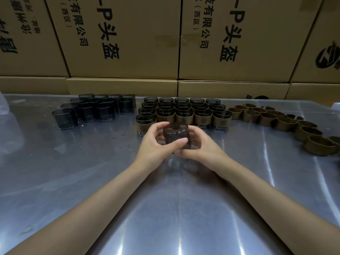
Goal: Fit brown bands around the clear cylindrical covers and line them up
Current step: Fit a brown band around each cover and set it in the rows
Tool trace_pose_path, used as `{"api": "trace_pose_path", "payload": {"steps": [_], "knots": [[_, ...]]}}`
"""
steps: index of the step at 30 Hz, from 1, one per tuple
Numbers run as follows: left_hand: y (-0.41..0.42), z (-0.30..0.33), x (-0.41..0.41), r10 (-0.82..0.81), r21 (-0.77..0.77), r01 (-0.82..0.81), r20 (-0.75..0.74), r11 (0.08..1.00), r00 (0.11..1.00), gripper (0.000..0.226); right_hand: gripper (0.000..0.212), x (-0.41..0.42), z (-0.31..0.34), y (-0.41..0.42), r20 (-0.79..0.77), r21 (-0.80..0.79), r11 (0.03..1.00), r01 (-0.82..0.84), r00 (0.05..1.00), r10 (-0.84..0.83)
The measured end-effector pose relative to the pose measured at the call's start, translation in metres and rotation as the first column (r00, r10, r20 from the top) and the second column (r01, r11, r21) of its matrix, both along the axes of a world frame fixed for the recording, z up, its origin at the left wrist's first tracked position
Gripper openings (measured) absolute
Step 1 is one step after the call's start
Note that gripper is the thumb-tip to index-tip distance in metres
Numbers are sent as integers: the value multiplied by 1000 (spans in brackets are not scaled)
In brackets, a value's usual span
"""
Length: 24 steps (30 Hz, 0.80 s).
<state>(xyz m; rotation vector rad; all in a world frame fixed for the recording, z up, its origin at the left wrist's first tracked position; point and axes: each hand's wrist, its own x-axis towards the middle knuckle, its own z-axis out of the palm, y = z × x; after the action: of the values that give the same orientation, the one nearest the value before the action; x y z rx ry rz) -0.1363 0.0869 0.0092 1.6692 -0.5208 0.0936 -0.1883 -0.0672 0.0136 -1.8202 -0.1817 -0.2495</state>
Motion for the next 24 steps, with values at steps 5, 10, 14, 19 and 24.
{"api": "trace_pose_path", "payload": {"steps": [5,10,14,19,24], "knots": [[-1,-3,0,-70,204,42,132,978,989,57,81,0,-5,5,45,-296,941,165,986,-159],[0,-4,4,-127,259,105,70,960,989,56,89,1,-9,4,38,-439,876,199,978,-203],[0,1,-1,-172,223,169,-5,960,985,68,88,1,-9,5,46,-447,869,213,976,-215],[1,8,-8,-171,58,183,-166,981,971,70,57,-3,-4,-11,217,-219,871,440,892,-397],[-1,9,-8,-197,13,204,-194,979,961,57,33,21,-8,-63,110,-206,657,725,684,-721]]}}
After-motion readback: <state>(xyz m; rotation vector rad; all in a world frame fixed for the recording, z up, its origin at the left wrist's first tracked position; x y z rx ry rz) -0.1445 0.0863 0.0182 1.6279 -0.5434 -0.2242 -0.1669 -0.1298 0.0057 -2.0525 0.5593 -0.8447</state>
